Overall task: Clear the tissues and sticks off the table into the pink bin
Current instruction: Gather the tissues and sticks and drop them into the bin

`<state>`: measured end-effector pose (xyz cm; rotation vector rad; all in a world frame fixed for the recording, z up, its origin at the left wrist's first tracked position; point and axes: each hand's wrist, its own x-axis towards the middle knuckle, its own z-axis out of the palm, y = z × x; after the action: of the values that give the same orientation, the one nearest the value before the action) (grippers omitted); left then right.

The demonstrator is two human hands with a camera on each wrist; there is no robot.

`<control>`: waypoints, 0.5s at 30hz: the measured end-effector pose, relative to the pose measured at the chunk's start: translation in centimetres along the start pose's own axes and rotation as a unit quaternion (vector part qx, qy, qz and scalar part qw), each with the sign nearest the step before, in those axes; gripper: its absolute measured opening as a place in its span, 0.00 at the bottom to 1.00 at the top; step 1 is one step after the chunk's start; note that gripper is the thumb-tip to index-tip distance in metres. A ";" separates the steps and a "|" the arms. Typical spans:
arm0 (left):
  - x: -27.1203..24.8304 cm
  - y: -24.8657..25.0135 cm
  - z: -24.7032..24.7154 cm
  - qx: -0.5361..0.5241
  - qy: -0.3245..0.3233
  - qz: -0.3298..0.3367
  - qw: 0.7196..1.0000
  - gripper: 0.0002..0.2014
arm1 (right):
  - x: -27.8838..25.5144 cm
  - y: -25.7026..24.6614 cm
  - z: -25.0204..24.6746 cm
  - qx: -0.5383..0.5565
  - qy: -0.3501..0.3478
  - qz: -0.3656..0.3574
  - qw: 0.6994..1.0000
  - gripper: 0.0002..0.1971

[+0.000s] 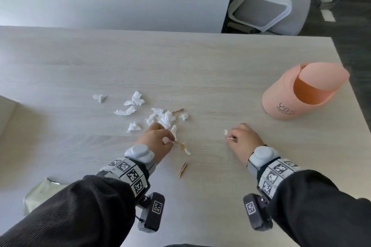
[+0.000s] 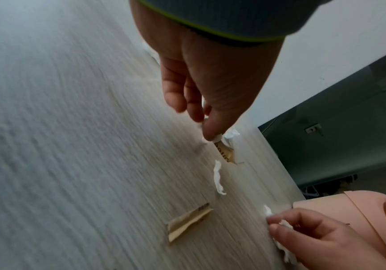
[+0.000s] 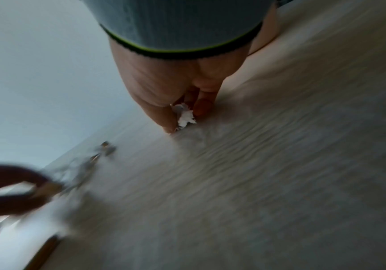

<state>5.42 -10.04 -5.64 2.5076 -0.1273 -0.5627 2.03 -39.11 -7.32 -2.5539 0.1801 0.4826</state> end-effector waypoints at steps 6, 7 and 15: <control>1.5 0.4 -1.5 0.121 0.050 -0.040 0.991 0.39 | -0.5 -4.8 2.5 0.047 -0.061 -0.122 0.989 0.12; 1.8 0.1 -2.1 0.139 0.041 -0.063 0.987 0.44 | -0.2 -5.1 2.4 0.054 -0.048 -0.116 0.991 0.16; 3.6 -3.5 -5.3 0.153 0.087 -0.173 0.969 0.48 | 0.2 -4.6 2.2 -0.051 0.019 -0.072 0.996 0.34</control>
<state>10.79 -5.19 -4.81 2.8914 0.3210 -0.4847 2.62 -34.03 -6.92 -2.6540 -0.0173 0.3980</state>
